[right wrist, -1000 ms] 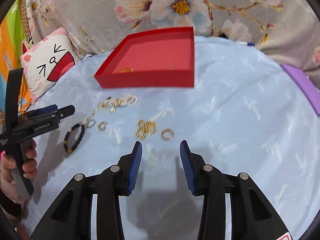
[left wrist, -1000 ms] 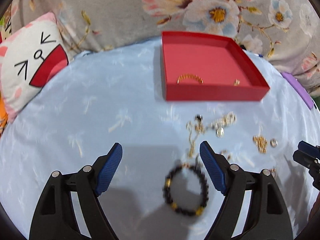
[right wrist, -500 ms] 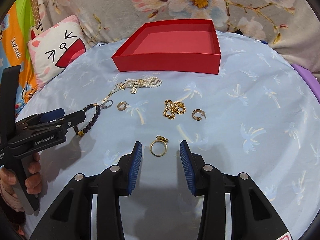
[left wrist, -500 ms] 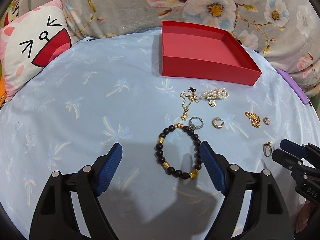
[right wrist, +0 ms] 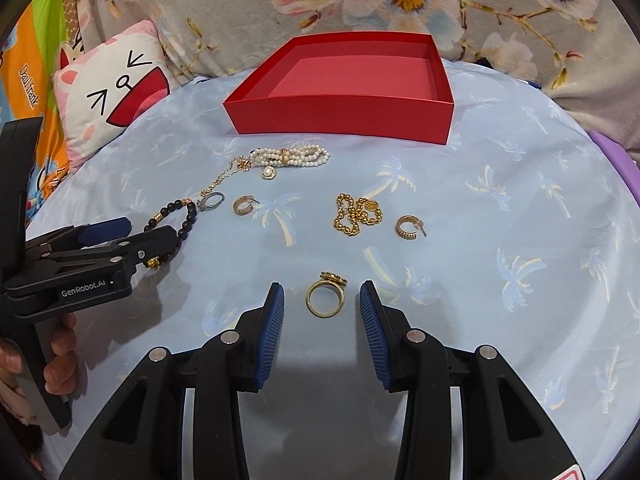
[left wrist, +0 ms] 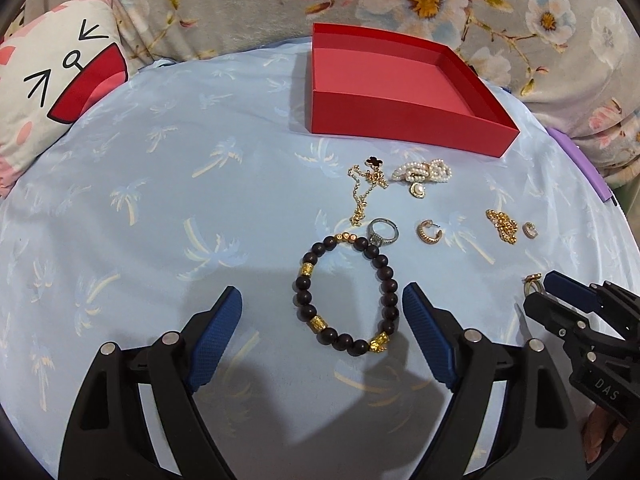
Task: Organize jewelry
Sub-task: 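Grasp the black bead bracelet with the left tool while the right tool grasps the gold stone ring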
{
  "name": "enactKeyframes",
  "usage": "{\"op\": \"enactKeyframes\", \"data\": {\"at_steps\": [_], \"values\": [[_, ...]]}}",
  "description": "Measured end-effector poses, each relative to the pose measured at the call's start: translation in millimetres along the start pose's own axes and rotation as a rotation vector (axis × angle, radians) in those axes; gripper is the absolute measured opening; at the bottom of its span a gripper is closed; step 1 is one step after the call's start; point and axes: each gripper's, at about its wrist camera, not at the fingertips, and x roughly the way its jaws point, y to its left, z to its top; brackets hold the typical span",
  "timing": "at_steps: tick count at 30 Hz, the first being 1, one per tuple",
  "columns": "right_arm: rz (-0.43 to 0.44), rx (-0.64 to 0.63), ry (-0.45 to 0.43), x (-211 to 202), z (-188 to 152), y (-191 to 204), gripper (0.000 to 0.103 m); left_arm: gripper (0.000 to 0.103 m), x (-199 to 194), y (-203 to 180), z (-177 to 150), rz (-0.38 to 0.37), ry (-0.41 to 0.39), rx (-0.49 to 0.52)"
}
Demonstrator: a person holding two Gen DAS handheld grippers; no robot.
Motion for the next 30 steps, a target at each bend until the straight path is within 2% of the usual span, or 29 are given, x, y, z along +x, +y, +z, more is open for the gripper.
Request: {"op": "enactKeyframes", "data": {"at_steps": [6,12,14,18,21,22,26,30], "values": [[-0.001,0.001,0.006,1.4,-0.6,0.7,0.039,0.080,-1.8,2.3,2.2,-0.006,-0.012,-0.018],[0.002,0.005,0.010,2.3,-1.1,0.5,0.038,0.077,-2.3,14.1,5.0,0.040,-0.022,-0.034],[0.000,0.001,0.011,3.2,-0.2,1.2,0.038,0.069,1.9,14.6,4.7,0.037,-0.003,-0.032],[-0.003,-0.003,0.011,4.3,0.6,2.7,0.038,0.061,1.8,12.3,4.6,0.049,-0.011,-0.014],[-0.004,-0.002,0.012,4.7,1.0,3.0,0.036,0.043,1.4,12.8,5.1,0.050,-0.016,-0.008],[-0.005,-0.003,0.012,4.7,0.9,3.1,0.035,0.031,1.3,12.9,5.2,0.041,-0.016,-0.006],[-0.018,-0.009,0.014,5.6,1.6,4.3,0.021,0.007,1.4,10.7,5.2,0.009,-0.014,0.010],[-0.018,-0.003,0.014,6.0,1.9,3.4,0.018,0.007,0.7,5.5,3.6,-0.025,-0.011,0.028]]}}
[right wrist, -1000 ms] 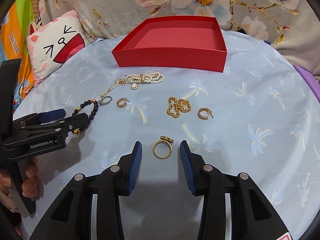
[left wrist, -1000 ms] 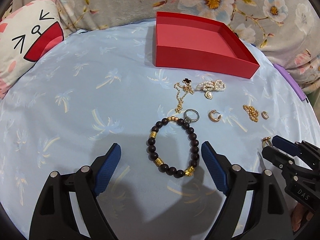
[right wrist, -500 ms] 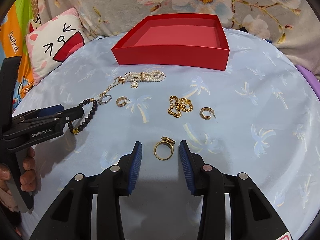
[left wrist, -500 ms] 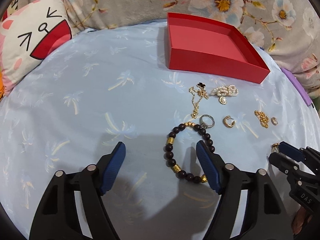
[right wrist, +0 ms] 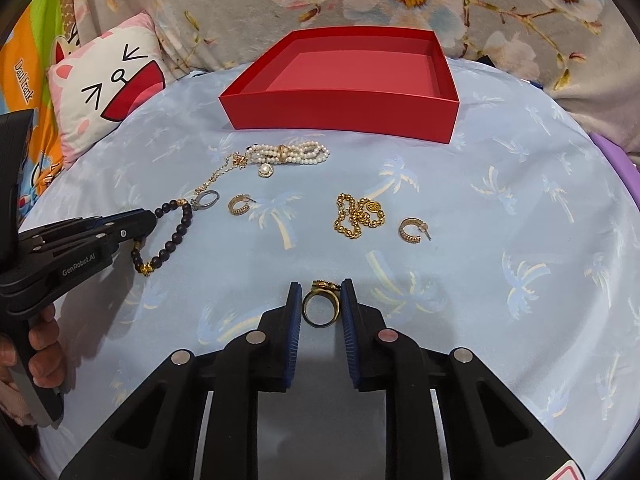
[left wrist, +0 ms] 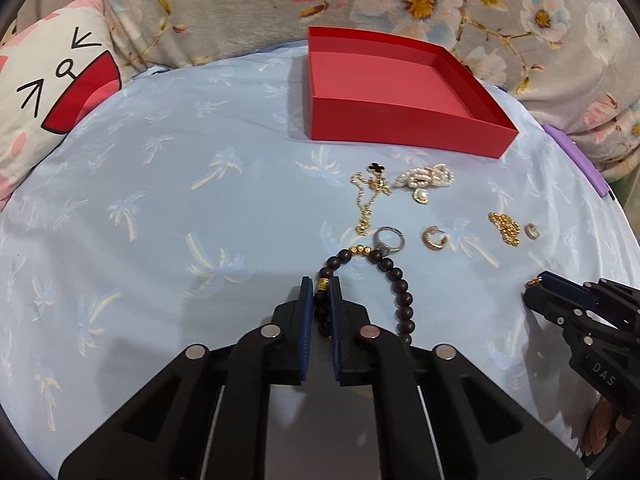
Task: Organize jewelry
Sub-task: 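Grasp the black bead bracelet with the left tool while the right tool grasps the gold stone ring, then carry the bead bracelet and ring into the red box and open both tools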
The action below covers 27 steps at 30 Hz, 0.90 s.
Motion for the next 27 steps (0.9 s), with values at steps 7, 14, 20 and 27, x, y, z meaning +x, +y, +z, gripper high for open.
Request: {"op": "enactKeyframes", "data": {"at_steps": [7,14,20,27], "values": [[0.007,0.008,-0.020,-4.4,-0.4,-2.0,0.018,0.007,-7.7,-5.7,1.3,-0.062,0.001,-0.010],[0.040,0.033,-0.044,-18.0,5.6,-8.1,0.018,0.007,-31.9,-18.1,18.9,-0.109,-0.050,0.024],[0.047,0.029,-0.077,-30.3,30.7,-17.1,0.018,0.007,-43.2,-27.6,53.8,-0.119,-0.109,0.071],[0.038,0.024,-0.141,-32.9,100.1,-36.0,0.018,0.007,-46.1,-30.9,122.8,-0.080,-0.218,0.080]]}}
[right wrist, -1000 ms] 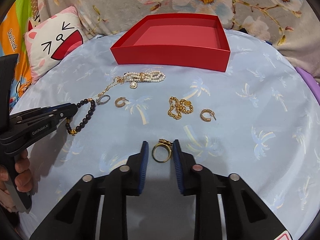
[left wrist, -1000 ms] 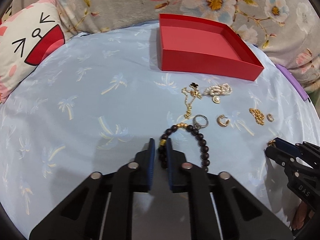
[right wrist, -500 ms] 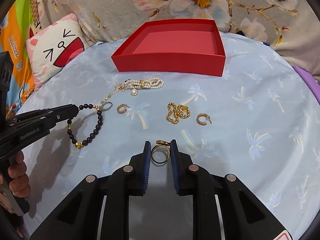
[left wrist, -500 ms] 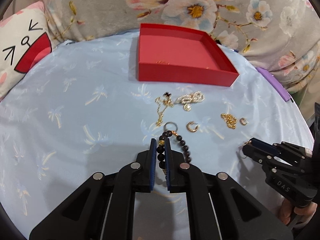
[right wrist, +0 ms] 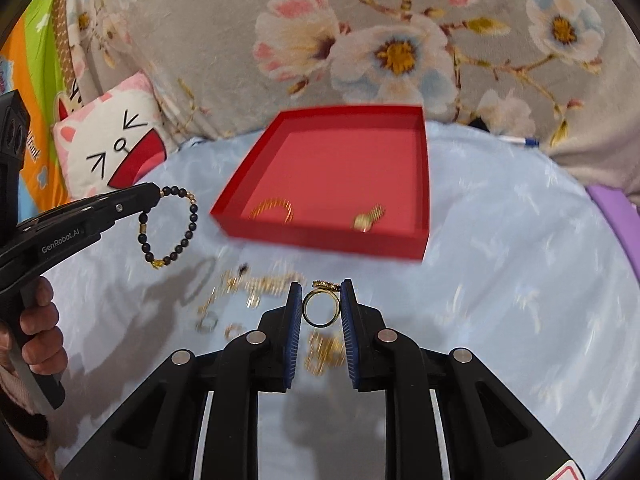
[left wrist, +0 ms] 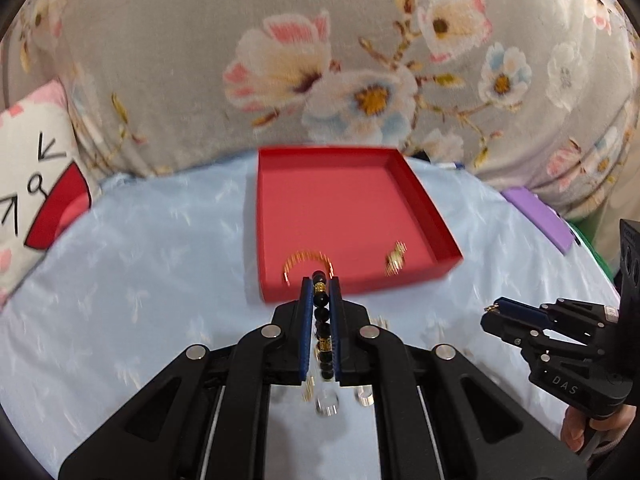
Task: Organize jewelry
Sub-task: 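Carry the bead bracelet and ring into the red box and open both tools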
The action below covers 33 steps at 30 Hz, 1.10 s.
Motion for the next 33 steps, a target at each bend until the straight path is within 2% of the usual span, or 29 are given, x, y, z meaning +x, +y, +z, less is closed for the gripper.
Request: {"op": "enactKeyframes", "data": {"at_steps": [6,11,15,21,28,33], "values": [[-0.032,0.011,-0.015,38.4,62.9,-13.5,0.018,0.007,50.2,0.3,53.0,0.017,-0.017,0.001],[-0.086,0.037,0.014,89.6,93.4,-27.8,0.018,0.007,93.3,1.7,69.7,0.044,-0.014,-0.001],[-0.088,0.064,0.042,118.4,104.6,-37.0,0.018,0.007,130.7,5.5,76.3,0.053,0.035,-0.003],[-0.091,0.087,0.084,149.2,113.7,-46.5,0.018,0.007,166.0,10.1,79.8,0.075,0.072,-0.015],[-0.092,0.085,0.116,167.3,114.0,-49.3,0.019,0.008,186.8,15.2,82.9,0.092,0.100,-0.026],[-0.109,0.070,0.095,165.7,115.6,-47.6,0.021,0.012,185.9,18.0,86.5,0.133,0.076,-0.042]]}}
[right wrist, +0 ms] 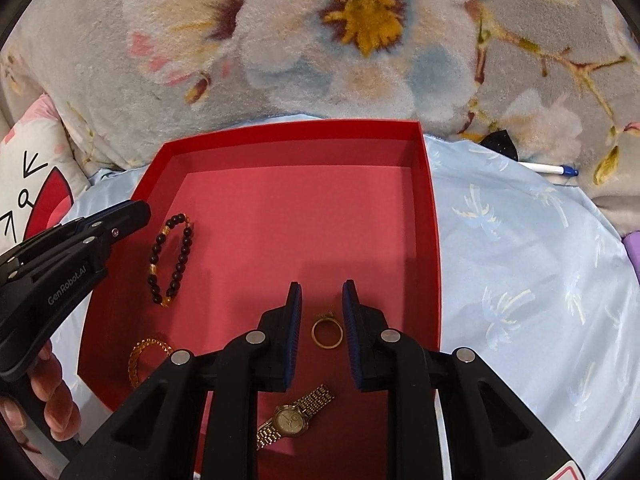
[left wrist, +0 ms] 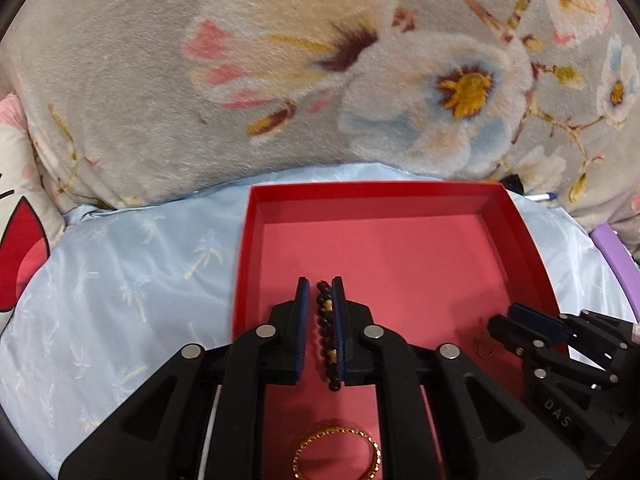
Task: Organize jewelry
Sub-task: 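Carry the bead bracelet and ring into the red box and open both tools, then withdraw both tools from the box toward the remaining jewelry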
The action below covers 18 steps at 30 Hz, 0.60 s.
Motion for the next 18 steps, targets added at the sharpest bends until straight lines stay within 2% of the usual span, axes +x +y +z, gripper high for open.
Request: {"op": "enactKeyframes", "data": {"at_steps": [6,11,18], "values": [[0.025,0.006,-0.041,-25.6,-8.7,-4.9,0.021,0.014,-21.3,8.9,-5.3,0.023,-0.036,0.002],[0.027,-0.011,-0.075,-51.7,-28.8,-4.6,0.021,0.032,-46.2,19.5,-17.2,0.025,-0.062,-0.015],[0.045,-0.032,-0.084,-82.0,-60.2,-3.7,0.021,0.033,-72.0,30.2,-40.2,0.030,-0.056,-0.027]]}}
